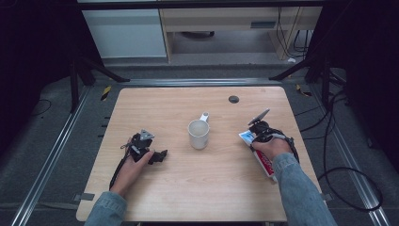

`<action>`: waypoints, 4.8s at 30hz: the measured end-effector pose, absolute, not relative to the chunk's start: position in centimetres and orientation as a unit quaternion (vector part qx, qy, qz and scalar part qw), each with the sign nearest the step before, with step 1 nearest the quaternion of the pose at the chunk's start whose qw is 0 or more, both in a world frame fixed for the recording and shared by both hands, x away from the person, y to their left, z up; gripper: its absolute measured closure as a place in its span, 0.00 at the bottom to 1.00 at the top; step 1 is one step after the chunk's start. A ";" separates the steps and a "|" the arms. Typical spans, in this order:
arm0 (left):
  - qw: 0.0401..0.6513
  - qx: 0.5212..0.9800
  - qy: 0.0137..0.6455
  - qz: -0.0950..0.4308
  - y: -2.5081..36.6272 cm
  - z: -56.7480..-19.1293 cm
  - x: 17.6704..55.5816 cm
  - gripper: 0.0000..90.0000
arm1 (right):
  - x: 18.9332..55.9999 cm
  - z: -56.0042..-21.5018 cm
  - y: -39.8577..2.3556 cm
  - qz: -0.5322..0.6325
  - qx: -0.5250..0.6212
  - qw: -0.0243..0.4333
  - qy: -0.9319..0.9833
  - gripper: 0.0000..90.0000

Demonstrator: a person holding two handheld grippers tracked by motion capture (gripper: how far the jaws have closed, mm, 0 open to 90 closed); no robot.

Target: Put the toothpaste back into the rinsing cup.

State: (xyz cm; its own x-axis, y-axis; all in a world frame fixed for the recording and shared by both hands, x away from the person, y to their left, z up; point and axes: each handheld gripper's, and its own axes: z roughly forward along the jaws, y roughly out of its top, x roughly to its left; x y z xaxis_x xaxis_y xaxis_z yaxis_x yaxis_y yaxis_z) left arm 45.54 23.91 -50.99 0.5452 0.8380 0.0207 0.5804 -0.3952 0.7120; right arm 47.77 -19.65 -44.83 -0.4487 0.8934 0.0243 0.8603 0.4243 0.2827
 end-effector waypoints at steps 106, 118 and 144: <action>0.333 0.814 0.436 0.193 23.9 -51.0 45.5 0.00 | 46.4 -34.7 -12.5 0.470 0.475 0.291 0.685 0.82; 0.335 0.812 0.437 0.193 23.9 -51.0 45.6 0.00 | 45.9 -32.9 -11.2 0.499 0.454 0.310 0.670 0.82; 0.336 0.811 0.438 0.193 23.8 -51.0 45.6 0.00 | 46.1 -31.8 -8.7 0.542 0.422 0.321 0.652 0.82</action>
